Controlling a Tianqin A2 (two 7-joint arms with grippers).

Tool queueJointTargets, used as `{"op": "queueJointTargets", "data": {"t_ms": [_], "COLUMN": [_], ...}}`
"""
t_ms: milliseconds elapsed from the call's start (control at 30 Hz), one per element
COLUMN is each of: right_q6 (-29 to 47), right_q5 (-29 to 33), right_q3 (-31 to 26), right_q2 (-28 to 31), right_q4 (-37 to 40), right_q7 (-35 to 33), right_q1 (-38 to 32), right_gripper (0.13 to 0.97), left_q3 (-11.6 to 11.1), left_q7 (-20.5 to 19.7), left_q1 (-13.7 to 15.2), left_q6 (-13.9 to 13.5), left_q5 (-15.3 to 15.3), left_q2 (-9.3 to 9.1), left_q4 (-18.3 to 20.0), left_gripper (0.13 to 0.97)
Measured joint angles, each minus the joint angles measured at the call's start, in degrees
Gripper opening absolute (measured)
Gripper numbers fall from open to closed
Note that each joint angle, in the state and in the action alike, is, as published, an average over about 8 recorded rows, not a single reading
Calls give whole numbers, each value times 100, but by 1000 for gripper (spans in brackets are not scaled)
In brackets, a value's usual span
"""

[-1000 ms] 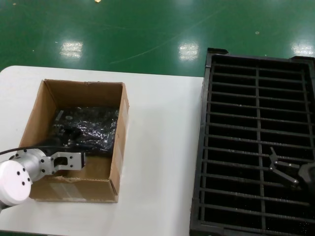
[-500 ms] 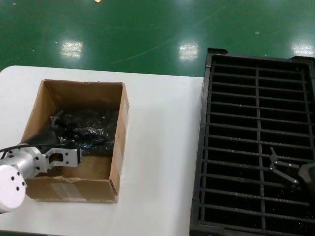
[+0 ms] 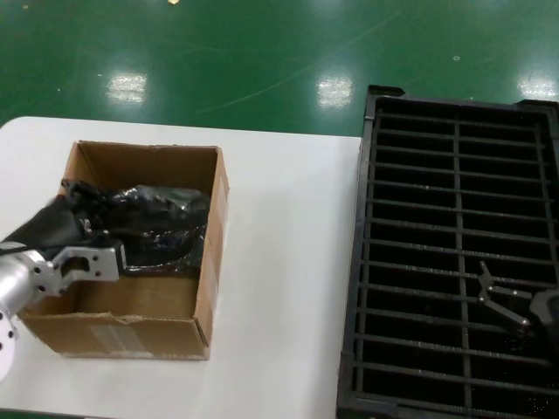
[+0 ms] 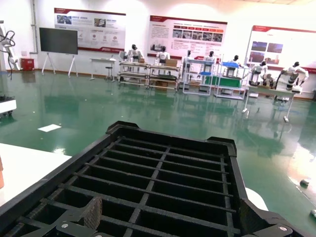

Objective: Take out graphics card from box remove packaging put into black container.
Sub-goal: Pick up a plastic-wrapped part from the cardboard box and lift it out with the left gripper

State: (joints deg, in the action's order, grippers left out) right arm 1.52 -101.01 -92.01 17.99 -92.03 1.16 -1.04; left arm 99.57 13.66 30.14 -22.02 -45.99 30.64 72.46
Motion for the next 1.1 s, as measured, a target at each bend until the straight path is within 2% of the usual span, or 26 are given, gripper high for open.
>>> {"op": "queueJointTargets", "data": {"t_ms": [167,333,467,567,667,800,1100], "right_q6": [0,0,0,0,0,0,0], "right_q5": [0,0,0,0,0,0,0], "right_q3": [0,0,0,0,0,0,0], "right_q2": [0,0,0,0,0,0,0], "right_q4": [0,0,0,0,0,0,0], "right_q7": [0,0,0,0,0,0,0], "right_q1": [0,0,0,0,0,0,0], "right_gripper": [966,966,966,966,966,966,966], "left_q3": [-527,-1051,-1378,-1515,-1545,-1454,-986], "left_q7": [-107,-166,-181,-179,-136,-14,393], "left_q1": [-312,-763,-1189,-1496,-1779,-2133,-2798], "left_q6": [-79,-209,-318,-376,-367,-250,84], "left_q5": [310,529,542,436,258,-18,-567], "left_q2": [-99,-208,-257,-257,-233,-200,-112], "left_q4": [701,1682,2529,3059,3466,3851,4193], "left_gripper": [140,140,140,140,140,140,140]}}
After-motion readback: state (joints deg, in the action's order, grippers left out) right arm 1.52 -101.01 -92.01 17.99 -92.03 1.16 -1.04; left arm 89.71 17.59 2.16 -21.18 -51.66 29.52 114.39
